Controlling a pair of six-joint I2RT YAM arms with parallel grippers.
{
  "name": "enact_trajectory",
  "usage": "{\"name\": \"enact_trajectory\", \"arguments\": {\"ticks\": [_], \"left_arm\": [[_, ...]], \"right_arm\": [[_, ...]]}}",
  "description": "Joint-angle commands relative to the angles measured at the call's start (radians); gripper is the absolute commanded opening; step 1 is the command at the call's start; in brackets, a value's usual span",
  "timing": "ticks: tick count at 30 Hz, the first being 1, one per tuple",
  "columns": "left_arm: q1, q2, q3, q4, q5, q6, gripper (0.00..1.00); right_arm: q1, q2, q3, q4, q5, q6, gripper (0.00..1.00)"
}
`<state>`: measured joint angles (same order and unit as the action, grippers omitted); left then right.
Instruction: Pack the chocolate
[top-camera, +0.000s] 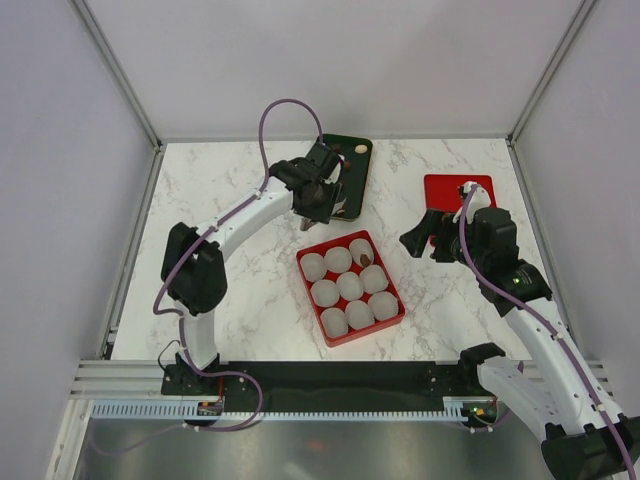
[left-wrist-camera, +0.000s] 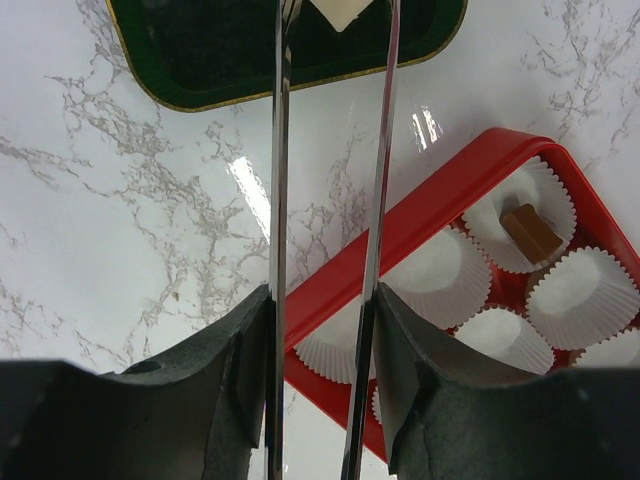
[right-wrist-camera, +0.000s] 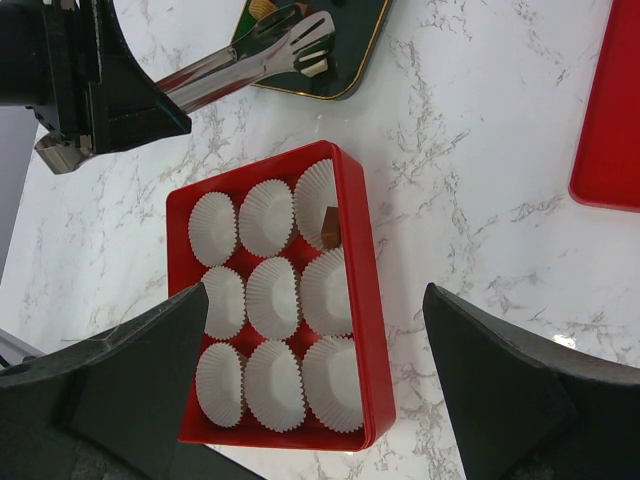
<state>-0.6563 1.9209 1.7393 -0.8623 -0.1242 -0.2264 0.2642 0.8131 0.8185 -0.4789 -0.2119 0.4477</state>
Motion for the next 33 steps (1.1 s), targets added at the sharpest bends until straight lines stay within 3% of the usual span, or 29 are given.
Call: {"name": "enact_trajectory", "arguments": {"ticks": [1, 15, 33], "left_arm": [[-0.005, 0.012, -0.004, 0.040, 0.021, 0.029, 0.50], [-0.006, 0.010, -0.053, 0.059, -0.008, 0.047, 0.52], [-0.008, -0.048, -0.063, 0.045, -0.003, 0.047, 0.41]], "right_arm": [[-0.002, -0.006, 0.002, 0.033, 0.002, -0.010, 0.98], [-0.002, 0.000, 0.005, 0.034, 0.016, -0.010, 0.98], [-0.002, -0.006, -0.004, 0.036, 0.037, -0.015, 0.98]]}}
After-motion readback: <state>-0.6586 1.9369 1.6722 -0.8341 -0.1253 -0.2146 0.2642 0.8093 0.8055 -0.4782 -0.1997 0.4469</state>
